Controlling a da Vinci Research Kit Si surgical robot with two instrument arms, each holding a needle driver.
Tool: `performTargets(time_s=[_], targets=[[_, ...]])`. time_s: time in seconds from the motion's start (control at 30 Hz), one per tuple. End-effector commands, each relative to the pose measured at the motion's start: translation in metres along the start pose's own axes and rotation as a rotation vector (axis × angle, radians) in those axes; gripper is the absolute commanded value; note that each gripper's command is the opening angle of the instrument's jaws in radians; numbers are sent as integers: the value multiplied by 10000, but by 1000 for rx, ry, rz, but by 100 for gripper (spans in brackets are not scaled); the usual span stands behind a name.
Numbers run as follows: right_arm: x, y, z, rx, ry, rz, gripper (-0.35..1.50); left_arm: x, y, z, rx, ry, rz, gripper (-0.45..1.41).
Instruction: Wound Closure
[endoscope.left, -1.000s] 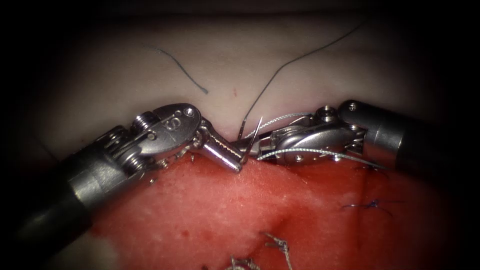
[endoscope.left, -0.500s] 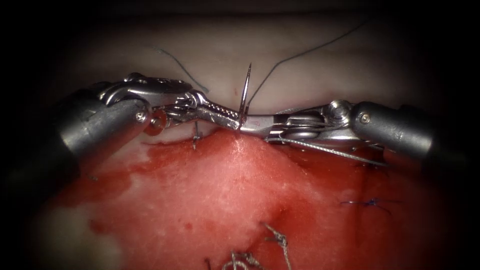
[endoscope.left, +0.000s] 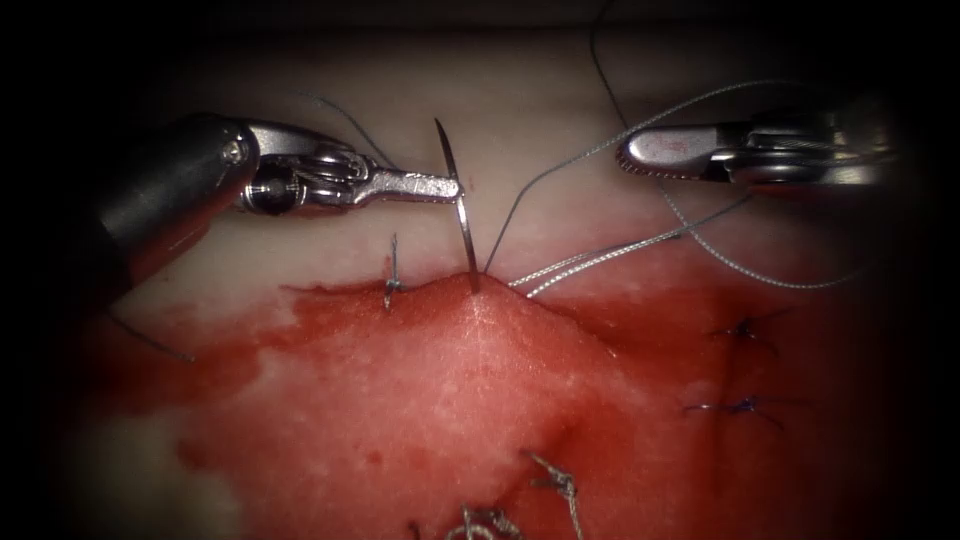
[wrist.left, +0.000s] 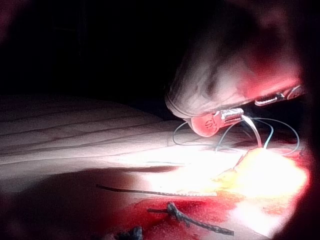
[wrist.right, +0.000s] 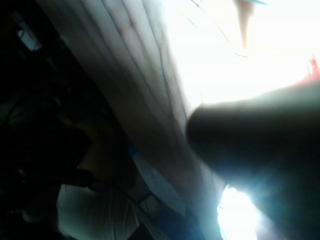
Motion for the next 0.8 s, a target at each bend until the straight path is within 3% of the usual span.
performTargets(time_s=[0.03,0.17,0.2,0.3,0.33,0.37,0.4,0.57,0.8], targets=[[-16,14,8,9,-20,-152,133,12,12,0,1,10,-36,-45],[-21,24,19,68,-32,-602,123,16,10,-4,-23,47,-189,-45],[-21,26,23,79,-33,-664,116,18,9,-5,-36,54,-209,-45],[-15,31,36,96,-35,-703,73,22,11,-12,-84,73,-301,-45],[-11,32,42,105,-35,-707,41,24,12,-13,-102,79,-317,-45],[-8,31,46,111,-35,-694,-10,26,14,-16,-129,83,-359,-45],[-4,30,51,117,-31,-665,-35,27,17,-18,-150,88,-370,-45],[18,13,79,180,51,-604,-35,35,32,-29,-239,97,-401,-45],[53,-17,125,100,103,-566,-35,38,49,-35,-319,70,-422,-45]])
